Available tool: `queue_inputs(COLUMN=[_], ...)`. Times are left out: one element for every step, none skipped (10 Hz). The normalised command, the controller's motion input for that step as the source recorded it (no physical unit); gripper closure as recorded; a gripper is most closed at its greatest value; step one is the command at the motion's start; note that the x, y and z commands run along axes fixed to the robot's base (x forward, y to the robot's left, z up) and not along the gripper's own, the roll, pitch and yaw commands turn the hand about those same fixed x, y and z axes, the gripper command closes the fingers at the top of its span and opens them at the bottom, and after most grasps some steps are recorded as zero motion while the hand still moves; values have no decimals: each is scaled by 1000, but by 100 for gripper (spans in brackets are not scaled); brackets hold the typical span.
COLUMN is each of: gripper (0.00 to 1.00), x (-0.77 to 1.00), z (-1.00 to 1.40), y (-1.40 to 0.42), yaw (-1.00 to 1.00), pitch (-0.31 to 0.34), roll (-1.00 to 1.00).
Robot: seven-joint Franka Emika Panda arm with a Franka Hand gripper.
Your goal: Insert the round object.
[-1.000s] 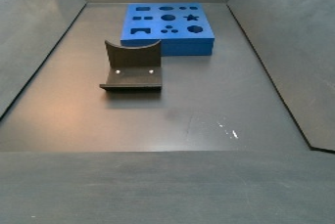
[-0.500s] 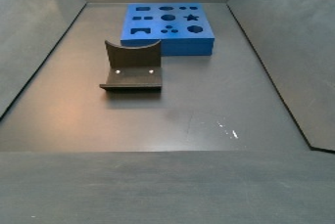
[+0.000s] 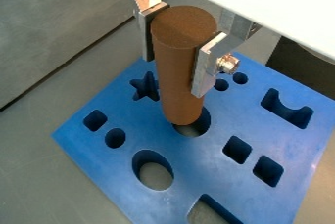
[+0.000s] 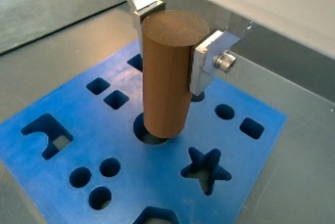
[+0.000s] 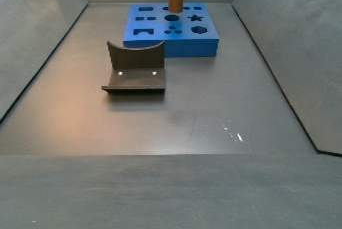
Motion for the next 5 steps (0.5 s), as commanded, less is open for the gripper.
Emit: queue_inputs(gripper=[100, 100, 100, 100, 100], x=[294, 323, 289, 183, 0], z=[-217, -254, -214, -169, -160], y=[0, 0, 0, 0, 43], yaw=[0, -14, -40, 0, 0], pitch=[136, 117, 100, 83, 30], roll=[0, -19, -21, 0, 6])
